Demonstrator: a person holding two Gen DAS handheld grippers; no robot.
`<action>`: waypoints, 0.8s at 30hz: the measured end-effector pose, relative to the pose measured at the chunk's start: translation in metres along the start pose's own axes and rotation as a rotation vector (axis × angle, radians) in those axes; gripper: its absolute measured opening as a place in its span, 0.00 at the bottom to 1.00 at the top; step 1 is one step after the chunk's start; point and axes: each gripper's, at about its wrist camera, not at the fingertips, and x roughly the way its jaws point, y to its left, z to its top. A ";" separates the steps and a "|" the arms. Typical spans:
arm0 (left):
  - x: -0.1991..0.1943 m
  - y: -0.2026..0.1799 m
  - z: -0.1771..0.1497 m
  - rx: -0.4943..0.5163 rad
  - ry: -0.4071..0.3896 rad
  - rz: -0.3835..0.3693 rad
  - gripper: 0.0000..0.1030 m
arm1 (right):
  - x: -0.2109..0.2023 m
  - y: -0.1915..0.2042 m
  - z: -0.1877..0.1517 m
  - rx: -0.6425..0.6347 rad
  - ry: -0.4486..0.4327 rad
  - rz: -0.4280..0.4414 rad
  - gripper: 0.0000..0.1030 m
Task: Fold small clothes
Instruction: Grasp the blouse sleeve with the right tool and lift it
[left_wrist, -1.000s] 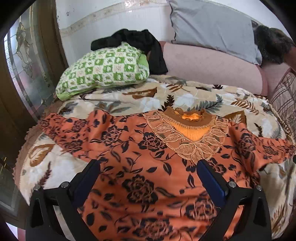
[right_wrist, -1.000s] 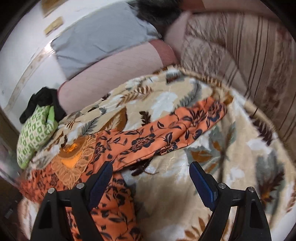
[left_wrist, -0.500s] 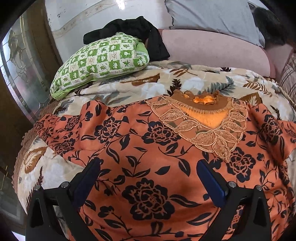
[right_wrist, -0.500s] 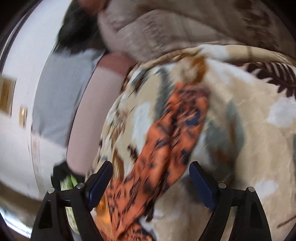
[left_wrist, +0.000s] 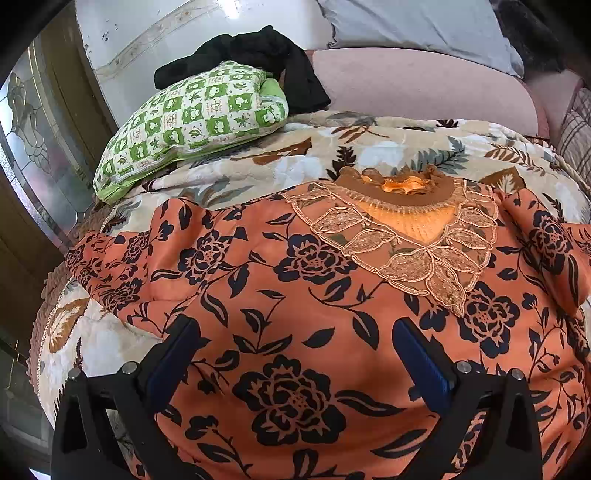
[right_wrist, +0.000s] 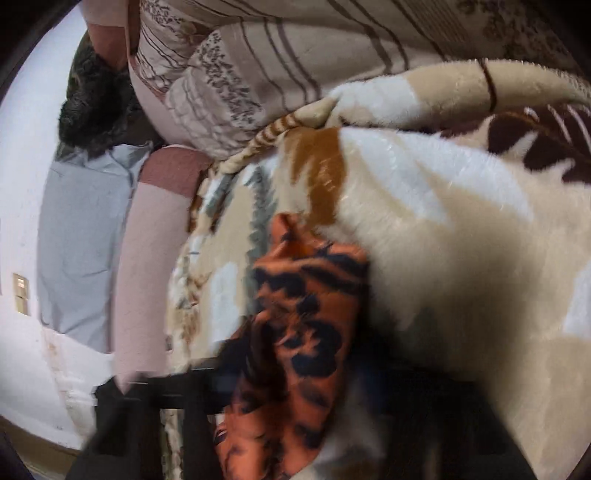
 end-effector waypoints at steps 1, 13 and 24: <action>0.001 0.002 0.000 -0.005 0.004 0.001 1.00 | 0.001 -0.001 0.001 0.003 0.002 0.006 0.13; 0.009 0.081 0.009 -0.193 -0.003 0.111 1.00 | -0.072 0.147 -0.068 -0.249 0.046 0.462 0.09; 0.033 0.202 -0.007 -0.448 0.093 0.277 1.00 | -0.027 0.277 -0.319 -0.524 0.394 0.579 0.09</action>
